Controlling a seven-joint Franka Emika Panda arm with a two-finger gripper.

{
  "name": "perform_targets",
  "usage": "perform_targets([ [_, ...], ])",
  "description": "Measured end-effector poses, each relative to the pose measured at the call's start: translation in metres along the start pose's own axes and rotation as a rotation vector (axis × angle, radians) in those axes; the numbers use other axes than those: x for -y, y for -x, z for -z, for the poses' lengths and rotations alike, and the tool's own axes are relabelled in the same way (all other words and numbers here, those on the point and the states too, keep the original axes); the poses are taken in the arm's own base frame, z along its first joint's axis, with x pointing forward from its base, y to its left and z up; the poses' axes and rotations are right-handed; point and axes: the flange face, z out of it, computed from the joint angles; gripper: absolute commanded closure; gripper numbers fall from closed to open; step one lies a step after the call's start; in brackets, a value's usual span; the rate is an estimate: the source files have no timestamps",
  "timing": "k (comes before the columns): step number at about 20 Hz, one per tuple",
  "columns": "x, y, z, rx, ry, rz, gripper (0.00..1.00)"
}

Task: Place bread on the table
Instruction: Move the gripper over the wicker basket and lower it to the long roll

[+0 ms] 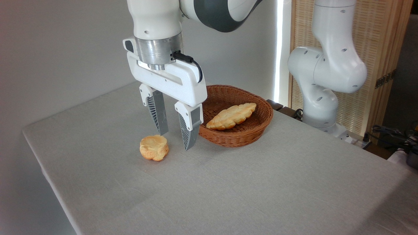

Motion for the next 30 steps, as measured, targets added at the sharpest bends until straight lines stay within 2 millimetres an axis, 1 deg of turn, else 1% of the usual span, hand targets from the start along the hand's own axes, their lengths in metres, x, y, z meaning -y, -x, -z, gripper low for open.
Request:
perform_targets([
  [3,-0.008,0.007,0.003,0.018,0.014,-0.008,0.00],
  [6,-0.024,0.019,0.000,0.041,0.034,-0.043,0.00],
  [8,-0.042,0.025,-0.006,0.062,0.055,-0.069,0.00],
  [15,-0.114,0.043,-0.026,0.153,0.118,-0.189,0.00],
  [19,-0.145,0.051,-0.042,0.210,0.161,-0.300,0.00],
  [21,-0.157,0.053,-0.051,0.234,0.179,-0.345,0.00],
  [25,-0.170,0.066,-0.069,0.265,0.208,-0.409,0.00],
  [30,-0.191,0.072,-0.088,0.305,0.229,-0.457,0.00],
])
